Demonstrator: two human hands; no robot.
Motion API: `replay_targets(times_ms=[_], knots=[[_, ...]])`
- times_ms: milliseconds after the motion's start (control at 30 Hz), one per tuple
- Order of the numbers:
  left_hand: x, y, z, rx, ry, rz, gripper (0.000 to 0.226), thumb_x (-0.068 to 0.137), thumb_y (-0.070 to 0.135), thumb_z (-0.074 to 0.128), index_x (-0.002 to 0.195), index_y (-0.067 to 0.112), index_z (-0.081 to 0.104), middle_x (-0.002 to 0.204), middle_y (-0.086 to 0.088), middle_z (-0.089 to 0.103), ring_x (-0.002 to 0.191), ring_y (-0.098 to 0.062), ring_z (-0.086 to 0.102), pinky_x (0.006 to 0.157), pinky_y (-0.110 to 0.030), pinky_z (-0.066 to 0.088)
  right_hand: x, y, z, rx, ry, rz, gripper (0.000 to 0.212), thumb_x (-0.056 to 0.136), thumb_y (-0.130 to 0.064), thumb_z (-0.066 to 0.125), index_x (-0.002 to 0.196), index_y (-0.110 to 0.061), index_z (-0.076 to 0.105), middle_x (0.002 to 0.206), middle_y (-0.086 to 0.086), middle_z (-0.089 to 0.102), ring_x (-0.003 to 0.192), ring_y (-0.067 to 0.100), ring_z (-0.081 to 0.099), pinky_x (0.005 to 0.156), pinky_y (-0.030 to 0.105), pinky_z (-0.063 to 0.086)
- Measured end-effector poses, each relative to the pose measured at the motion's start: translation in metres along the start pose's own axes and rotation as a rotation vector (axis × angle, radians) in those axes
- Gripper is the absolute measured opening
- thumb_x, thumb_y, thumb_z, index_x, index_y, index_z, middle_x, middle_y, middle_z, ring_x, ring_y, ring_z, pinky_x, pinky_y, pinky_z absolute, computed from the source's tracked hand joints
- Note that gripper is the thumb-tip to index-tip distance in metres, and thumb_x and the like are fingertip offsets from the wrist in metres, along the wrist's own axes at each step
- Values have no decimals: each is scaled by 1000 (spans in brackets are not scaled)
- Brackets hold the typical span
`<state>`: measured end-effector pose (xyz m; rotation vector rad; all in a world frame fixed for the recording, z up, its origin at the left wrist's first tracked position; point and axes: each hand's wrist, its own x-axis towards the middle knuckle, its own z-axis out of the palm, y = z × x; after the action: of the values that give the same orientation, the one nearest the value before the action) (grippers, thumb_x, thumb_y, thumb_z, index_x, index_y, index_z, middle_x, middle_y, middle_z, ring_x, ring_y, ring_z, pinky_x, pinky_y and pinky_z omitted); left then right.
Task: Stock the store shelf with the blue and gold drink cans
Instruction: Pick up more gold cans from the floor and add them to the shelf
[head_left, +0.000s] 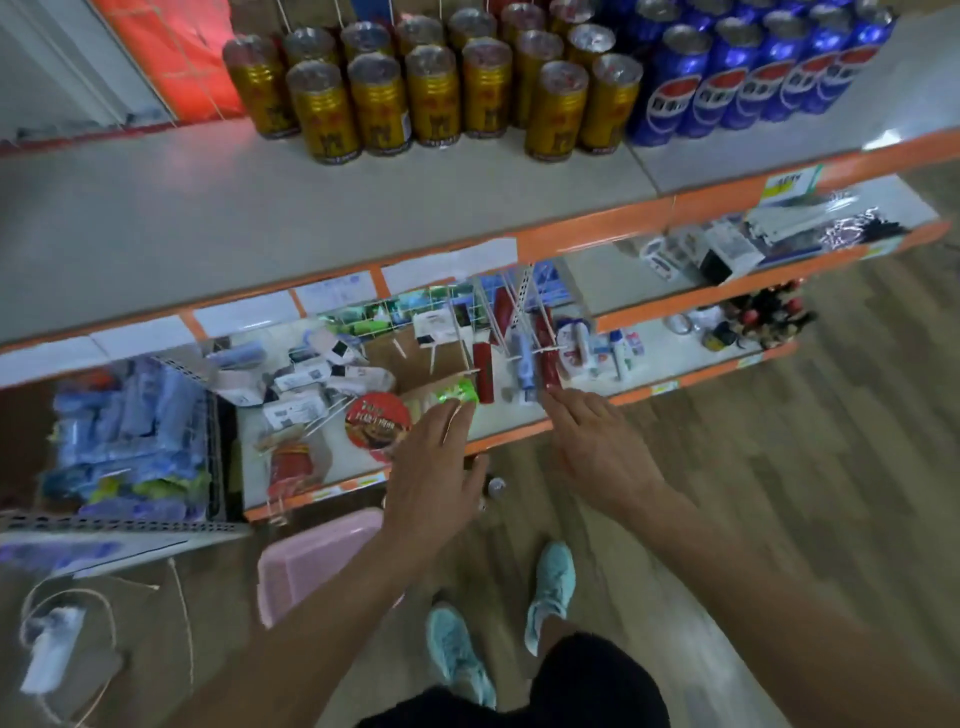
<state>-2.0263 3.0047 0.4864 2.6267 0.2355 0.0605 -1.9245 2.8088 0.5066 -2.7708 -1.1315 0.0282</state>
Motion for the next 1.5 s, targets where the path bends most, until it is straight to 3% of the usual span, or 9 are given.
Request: replay_targets(times_ms=[167,300,467,600,700,900,1067,1300,1500], knots=[[-45,-26,68,-16,-103,-71,54,92,28,47,145,13,45,147,-11,48,132,-32,48,107,-42,43,-35,4,78,71,-177,32,60,77,-14,64,135,-3,56,133,17,61,116,38,59,101,46,48],[-62,-50,149,45,-223,-104,70,85,34,39,152,14,32,153,-15,39,137,-39,44,103,-56,46,-48,21,153,92,-251,61,59,76,-18,73,131,-1,59,132,17,61,116,38,61,101,45,48],[-60,-79,274,44,-264,-160,70,83,23,69,147,8,44,147,-14,49,135,-34,46,110,-46,42,-61,54,276,130,-305,100,65,71,-21,82,129,-2,61,131,16,63,115,36,63,97,41,47],[-50,-118,382,135,-257,-150,73,76,23,76,142,4,51,138,-13,58,125,-32,53,105,-34,27,-72,87,392,205,-371,112,67,85,-25,71,143,-5,47,146,14,50,132,35,48,100,46,46],[-38,-154,456,147,-234,-161,71,77,24,75,141,6,51,136,-13,57,121,-31,55,98,-36,31,-73,109,473,191,-438,87,67,94,-31,60,151,-9,34,155,9,38,140,30,37,108,44,39],[-2,-234,574,126,-248,-153,67,86,34,63,146,13,42,144,-8,46,127,-30,49,98,-43,48,-54,137,612,139,-487,-37,72,91,-29,64,150,-1,33,153,18,38,137,35,40,111,44,36],[46,-286,624,159,-180,-72,68,87,36,57,148,12,38,142,-9,45,127,-31,47,93,-45,48,-29,154,682,119,-420,-126,80,93,-39,64,154,-5,24,158,14,31,141,30,35,115,37,30],[93,-324,651,473,-121,185,75,91,32,62,153,2,32,152,-17,42,138,-33,39,114,-47,37,-10,161,741,62,-320,-221,88,85,-47,69,152,-4,31,151,14,42,133,31,45,109,41,42],[101,-321,671,529,-96,233,77,84,22,72,150,2,37,142,-19,50,127,-33,48,102,-42,47,-4,153,769,185,-270,-135,82,84,-55,69,146,-16,32,138,4,52,123,23,51,94,35,47]])
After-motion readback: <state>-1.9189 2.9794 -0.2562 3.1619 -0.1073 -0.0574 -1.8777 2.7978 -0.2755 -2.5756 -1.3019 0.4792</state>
